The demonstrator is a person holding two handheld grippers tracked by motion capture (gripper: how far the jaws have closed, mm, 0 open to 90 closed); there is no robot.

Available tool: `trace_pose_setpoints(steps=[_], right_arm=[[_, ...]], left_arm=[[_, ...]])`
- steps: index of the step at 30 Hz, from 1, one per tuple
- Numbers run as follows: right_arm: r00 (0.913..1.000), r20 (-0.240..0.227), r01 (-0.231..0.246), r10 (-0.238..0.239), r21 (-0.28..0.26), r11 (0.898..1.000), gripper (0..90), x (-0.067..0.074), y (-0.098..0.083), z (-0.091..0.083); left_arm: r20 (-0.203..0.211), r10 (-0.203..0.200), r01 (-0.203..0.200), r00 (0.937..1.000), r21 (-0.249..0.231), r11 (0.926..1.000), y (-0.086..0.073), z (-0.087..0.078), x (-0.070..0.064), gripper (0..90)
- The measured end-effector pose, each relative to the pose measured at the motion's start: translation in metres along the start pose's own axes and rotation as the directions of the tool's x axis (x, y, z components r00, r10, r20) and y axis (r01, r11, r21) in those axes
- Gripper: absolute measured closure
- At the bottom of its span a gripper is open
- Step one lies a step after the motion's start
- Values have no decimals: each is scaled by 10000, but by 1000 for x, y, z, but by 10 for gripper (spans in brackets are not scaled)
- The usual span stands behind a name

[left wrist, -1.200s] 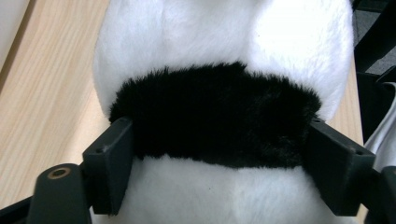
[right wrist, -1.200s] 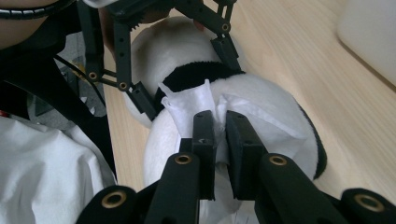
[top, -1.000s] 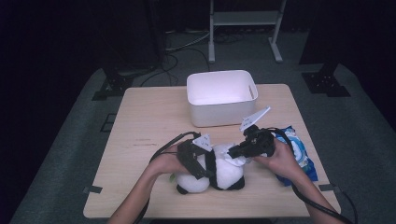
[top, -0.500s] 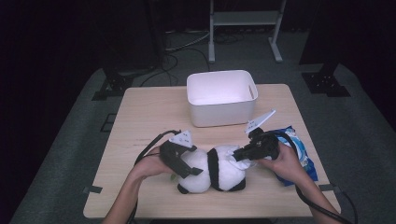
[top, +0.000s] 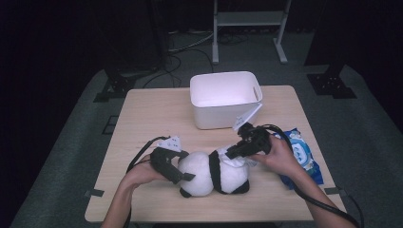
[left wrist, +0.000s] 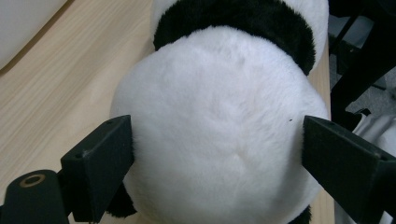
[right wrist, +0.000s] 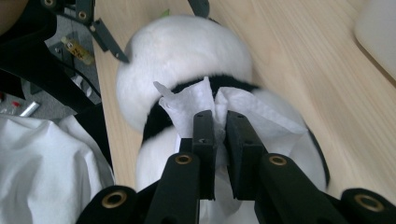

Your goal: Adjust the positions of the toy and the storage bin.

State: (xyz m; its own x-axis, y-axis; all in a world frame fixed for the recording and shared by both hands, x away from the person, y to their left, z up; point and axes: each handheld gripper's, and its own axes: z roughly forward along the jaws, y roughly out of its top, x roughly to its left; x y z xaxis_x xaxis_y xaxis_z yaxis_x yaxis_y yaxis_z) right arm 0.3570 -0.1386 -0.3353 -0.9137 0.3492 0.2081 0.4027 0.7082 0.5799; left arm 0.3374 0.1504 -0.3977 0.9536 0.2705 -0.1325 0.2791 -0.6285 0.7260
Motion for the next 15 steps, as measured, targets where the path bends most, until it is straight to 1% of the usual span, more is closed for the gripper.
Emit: trace_pose_setpoints(steps=[1, 2, 4, 6, 8, 10, 12, 15], right_arm=[[9999, -8, 130, -130, 50, 9999, 817, 0, 5, 4], [9999, -39, 167, -166, 229, 9996, 818, 1, 12, 10], [9996, -75, 274, -271, 477, 9985, 818, 1, 23, 19], [9994, -138, 339, -330, 741, 9967, 818, -1, 32, 30], [9991, -215, 389, -373, 805, 9960, 818, -4, 40, 39], [9991, -310, 307, -280, 914, 9953, 818, -8, 46, 47], [9990, -306, 345, -314, 1060, 9938, 818, -13, 49, 52], [9999, -108, 143, -132, 1090, 9939, 818, -22, 48, 52]], left_arm=[[28, -8, 8, 10000, -1, 10000, 0, 0, 0, 101], [26, -13, 13, 10000, -30, 10000, -1, 0, 0, 102], [43, 85, -85, 10000, -38, 10000, -2, 1, 0, 112], [40, 73, -73, 10000, -105, 9999, -2, 1, -1, 113], [10, 115, -115, 9999, -103, 9999, -2, 1, -1, 113], [0, 142, -142, 9999, -81, 9999, -3, 1, -2, 113], [-12, 147, -147, 9999, -91, 9999, -3, 1, -2, 113], [-9, 189, -189, 9998, -90, 9998, -3, 1, -2, 114]])
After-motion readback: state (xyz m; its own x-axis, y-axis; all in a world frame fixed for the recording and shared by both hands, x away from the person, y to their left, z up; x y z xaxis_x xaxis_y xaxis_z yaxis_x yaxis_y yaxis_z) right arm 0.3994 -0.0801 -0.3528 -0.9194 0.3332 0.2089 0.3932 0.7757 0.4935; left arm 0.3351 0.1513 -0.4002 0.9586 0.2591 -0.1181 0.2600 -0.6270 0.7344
